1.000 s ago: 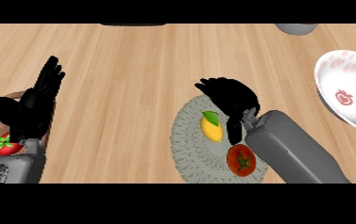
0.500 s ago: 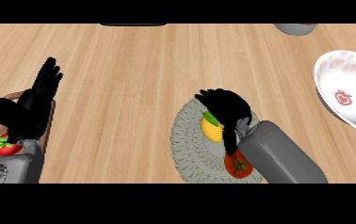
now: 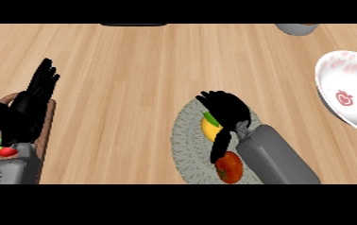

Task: Pick the lemon from the placemat and place it in the bowl

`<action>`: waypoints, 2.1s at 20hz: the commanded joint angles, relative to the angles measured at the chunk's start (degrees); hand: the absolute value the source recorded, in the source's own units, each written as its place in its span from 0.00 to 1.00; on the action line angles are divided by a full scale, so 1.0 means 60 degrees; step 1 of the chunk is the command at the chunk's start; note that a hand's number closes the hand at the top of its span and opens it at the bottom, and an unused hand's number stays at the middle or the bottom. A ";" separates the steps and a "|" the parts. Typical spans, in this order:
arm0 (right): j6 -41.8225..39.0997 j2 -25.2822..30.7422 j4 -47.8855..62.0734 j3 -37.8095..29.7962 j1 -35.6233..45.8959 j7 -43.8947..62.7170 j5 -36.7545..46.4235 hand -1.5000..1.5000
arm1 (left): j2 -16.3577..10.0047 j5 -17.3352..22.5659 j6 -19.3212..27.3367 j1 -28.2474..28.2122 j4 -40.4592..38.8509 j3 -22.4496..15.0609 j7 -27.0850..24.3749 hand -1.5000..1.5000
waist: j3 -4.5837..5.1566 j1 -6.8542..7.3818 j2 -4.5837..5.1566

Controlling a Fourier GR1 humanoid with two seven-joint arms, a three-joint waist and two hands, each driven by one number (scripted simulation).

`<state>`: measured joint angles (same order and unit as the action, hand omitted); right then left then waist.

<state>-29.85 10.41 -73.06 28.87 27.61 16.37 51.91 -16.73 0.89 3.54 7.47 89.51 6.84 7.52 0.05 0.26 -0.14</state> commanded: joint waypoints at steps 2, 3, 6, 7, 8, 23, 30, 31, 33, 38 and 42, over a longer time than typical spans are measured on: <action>-0.0076 -0.0759 0.1976 -0.0591 0.1164 -0.0388 0.0300 0.00 | 0.0108 -0.0217 -0.0050 0.0445 -0.0597 0.0049 -0.0285 0.50 | -0.0008 0.0031 0.0049; 0.0153 -0.0855 0.2043 -0.0592 0.0705 -0.0419 0.0327 1.00 | 0.0121 -0.0072 -0.0107 0.0326 -0.0350 0.0138 -0.0116 0.50 | -0.0009 0.0021 0.0040; 0.0321 -0.0252 0.1696 -0.0207 0.0181 -0.1657 0.0640 1.00 | 0.0235 -0.0102 -0.0133 0.0040 -0.0026 0.0090 0.0096 0.50 | -0.0010 0.0005 0.0025; 0.0447 -0.0881 0.2540 -0.0313 0.0788 -0.1574 0.0628 1.00 | -0.0160 0.0204 -0.0537 0.0013 -0.0312 0.0498 -0.0161 0.50 | -0.0010 0.0054 0.0039; 0.0708 -0.0989 0.3155 -0.0589 0.1249 -0.1808 0.0679 1.00 | 0.0187 0.0055 -0.0408 -0.0543 0.0609 0.0084 0.0039 0.50 | -0.0012 0.0104 0.0037; 0.2395 0.0046 0.1549 -0.1955 0.0011 -0.1471 0.1237 1.00 | 0.0510 -0.0507 0.0032 -0.0040 0.0191 0.0171 0.0087 0.50 | -0.0007 -0.0224 -0.0044; 0.2202 0.1558 -0.1579 -0.3321 -0.1644 -0.0769 0.0616 1.00 | 0.0437 -0.0487 0.0023 -0.0132 0.0539 0.0212 0.0612 0.50 | -0.0003 -0.0302 -0.0074; 0.2378 0.2006 -0.2277 -0.3273 -0.2442 -0.1120 0.0666 1.00 | 0.0334 -0.0502 -0.0149 -0.0380 -0.0252 0.0466 -0.0556 0.50 | 0.0007 -0.0402 -0.0064; 0.2671 0.1739 -0.3407 -0.3508 -0.2522 -0.0429 0.0730 1.00 | 0.0325 -0.0255 -0.0340 -0.0904 0.0591 0.0427 -0.0115 0.50 | 0.0003 -0.0312 -0.0110; 0.3131 0.2038 -0.5402 -0.5160 -0.2100 0.0045 0.0137 1.00 | 0.0276 -0.0301 -0.0171 -0.0224 0.0016 0.0566 0.0133 0.50 | -0.0001 -0.0432 -0.0085; 0.1938 0.2105 -0.6741 -0.6455 -0.1513 0.1081 -0.1117 1.00 | 0.0501 -0.0595 0.0016 -0.0102 0.0204 0.0239 0.0210 0.50 | 0.0000 -0.0241 -0.0033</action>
<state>-14.51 22.63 -106.92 -3.51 15.41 18.19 50.31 -14.82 -1.46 2.87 6.19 91.10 9.54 8.99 0.04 -2.07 -0.68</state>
